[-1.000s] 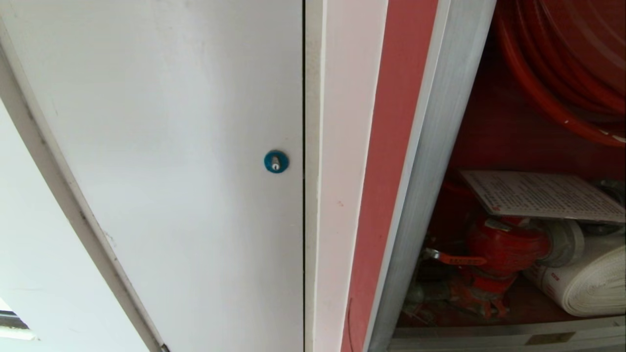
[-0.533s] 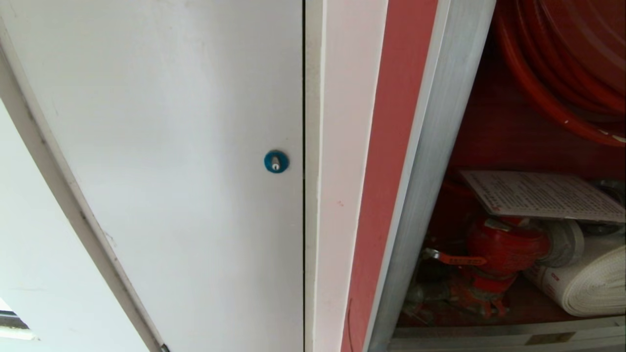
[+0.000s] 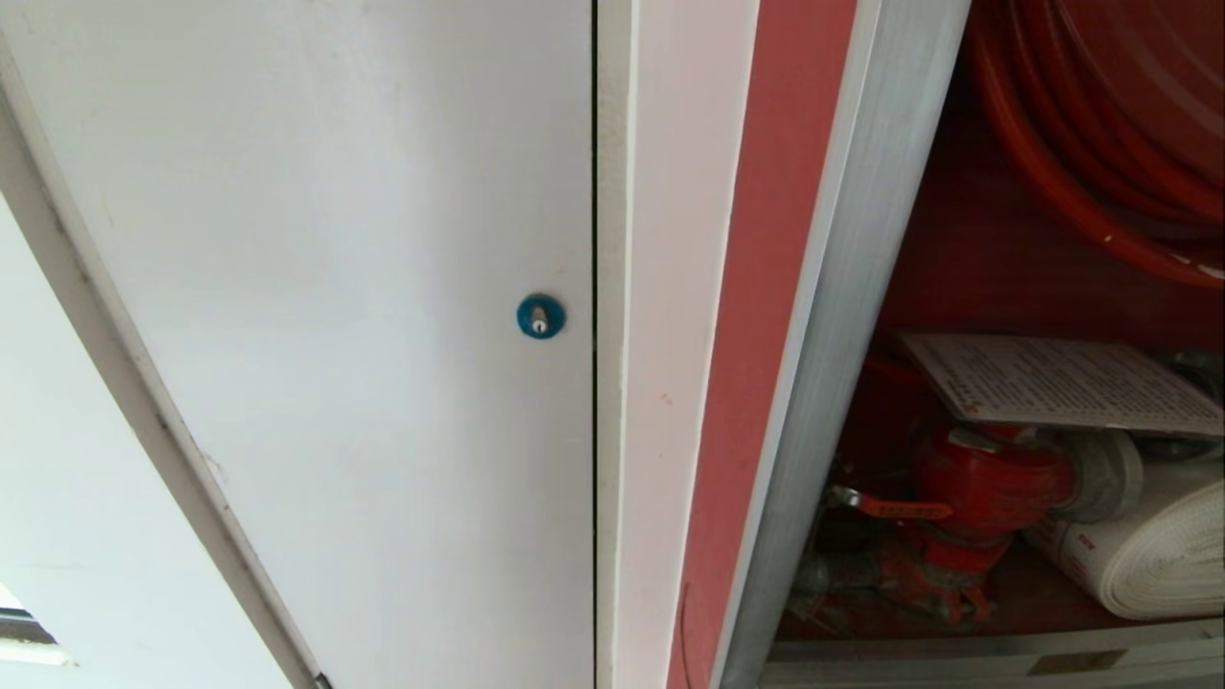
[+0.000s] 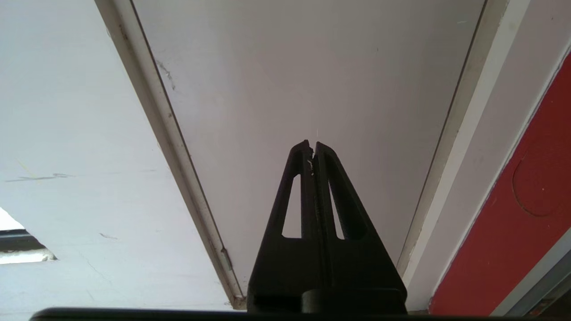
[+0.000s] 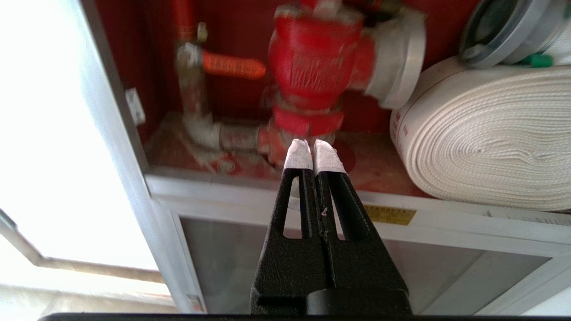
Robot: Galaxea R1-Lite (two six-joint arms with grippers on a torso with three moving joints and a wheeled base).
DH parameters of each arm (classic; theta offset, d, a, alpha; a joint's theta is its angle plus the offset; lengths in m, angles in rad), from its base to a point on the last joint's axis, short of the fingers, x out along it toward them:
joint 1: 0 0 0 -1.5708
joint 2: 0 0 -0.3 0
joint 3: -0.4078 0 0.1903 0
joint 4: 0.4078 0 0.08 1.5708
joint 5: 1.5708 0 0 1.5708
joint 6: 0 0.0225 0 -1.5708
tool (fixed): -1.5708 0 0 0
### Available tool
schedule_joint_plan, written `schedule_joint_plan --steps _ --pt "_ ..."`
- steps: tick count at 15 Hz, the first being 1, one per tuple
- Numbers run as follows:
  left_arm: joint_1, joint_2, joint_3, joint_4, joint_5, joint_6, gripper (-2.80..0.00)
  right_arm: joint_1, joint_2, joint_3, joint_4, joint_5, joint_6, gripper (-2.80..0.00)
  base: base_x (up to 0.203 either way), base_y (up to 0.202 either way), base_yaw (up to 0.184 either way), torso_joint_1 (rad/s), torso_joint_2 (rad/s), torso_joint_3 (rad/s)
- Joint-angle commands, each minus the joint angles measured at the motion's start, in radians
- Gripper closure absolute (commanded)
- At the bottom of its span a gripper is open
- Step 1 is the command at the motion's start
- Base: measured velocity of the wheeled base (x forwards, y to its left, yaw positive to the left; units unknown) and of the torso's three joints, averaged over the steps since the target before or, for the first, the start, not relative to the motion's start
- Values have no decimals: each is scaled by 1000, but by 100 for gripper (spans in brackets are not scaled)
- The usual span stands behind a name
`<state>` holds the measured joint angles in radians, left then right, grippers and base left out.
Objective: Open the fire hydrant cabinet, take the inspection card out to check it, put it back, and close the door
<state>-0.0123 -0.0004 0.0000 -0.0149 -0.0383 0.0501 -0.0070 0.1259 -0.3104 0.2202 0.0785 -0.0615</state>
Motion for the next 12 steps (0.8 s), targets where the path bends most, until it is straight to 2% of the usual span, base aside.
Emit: schedule_joint_plan --steps 1,4,12 --pt "0 0 12 0 0 0 0 4 -111 67 4 3 -8 0 0 0 0 0 0 0" --pt "0 0 12 0 0 0 0 5 -126 138 -55 4 34 0 0 0 0 0 0 0" --pt "0 0 12 0 0 0 0 5 -126 290 -257 -27 37 0 0 0 0 0 0 0"
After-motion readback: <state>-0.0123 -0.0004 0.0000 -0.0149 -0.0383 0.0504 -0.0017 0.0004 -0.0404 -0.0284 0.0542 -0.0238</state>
